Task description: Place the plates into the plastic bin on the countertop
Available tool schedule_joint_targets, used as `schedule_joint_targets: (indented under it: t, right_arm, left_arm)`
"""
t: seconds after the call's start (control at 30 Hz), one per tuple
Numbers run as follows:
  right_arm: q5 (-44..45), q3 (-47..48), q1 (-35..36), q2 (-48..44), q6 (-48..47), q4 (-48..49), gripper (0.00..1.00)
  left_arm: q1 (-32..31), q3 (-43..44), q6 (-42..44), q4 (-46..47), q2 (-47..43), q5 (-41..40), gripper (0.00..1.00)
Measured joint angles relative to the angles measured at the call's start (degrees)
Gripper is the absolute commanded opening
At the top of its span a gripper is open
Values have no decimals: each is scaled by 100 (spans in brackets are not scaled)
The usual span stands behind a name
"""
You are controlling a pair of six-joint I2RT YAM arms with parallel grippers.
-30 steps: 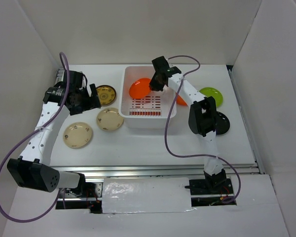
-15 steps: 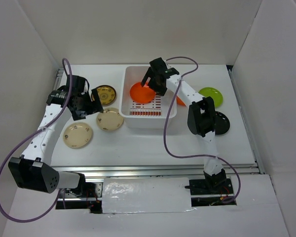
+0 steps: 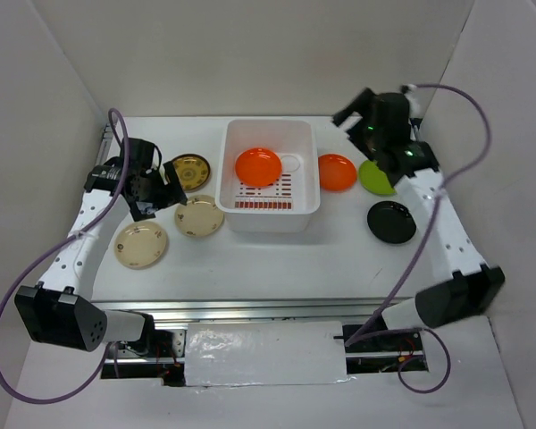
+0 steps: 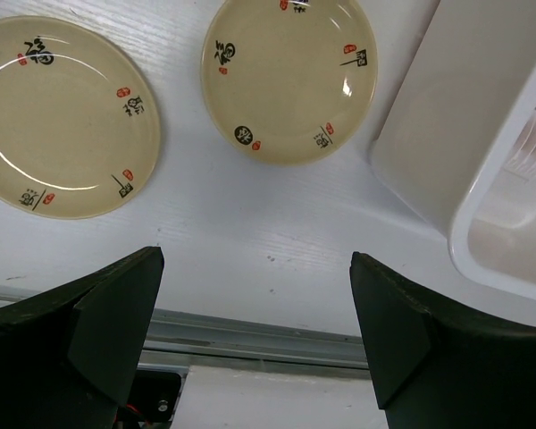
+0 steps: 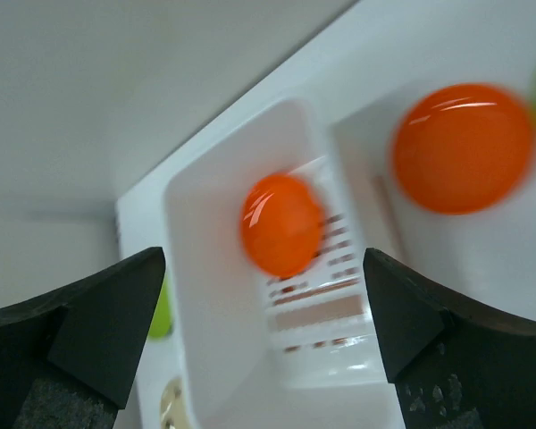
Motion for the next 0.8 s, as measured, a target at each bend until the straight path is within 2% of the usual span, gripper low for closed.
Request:
schedule_joint_targets:
  t: [0.07, 0.17, 0.23, 0.33, 0.4, 0.53, 0.8]
  right_arm:
    - [35, -730, -651, -623, 57, 142, 100]
    - [-4, -2498, -2175, -1541, 258, 332, 100]
    - [-94, -3589, -2916, -1808, 378, 273, 100]
    - [-260, -4732, -3748, -2041, 487, 109, 100]
    - [-221, -5121, -3985, -2284, 529, -37, 100]
    - [-254, -5396, -4004, -2527, 612, 138, 98]
    - [-763, -5993, -4037, -1775, 785, 1250, 87]
  left_arm:
    - [-2, 0, 2, 4, -28, -17, 99]
    - [-31, 0, 4, 13, -81, -55, 99]
    - [-68, 0, 9, 13, -107, -61, 99]
    - [-153, 22, 22, -7, -109, -57, 99]
    - [-205, 24, 28, -11, -111, -59, 99]
    - [-260, 24, 42, -4, -111, -52, 99]
    - [-264, 24, 155, 74, -120, 92, 99]
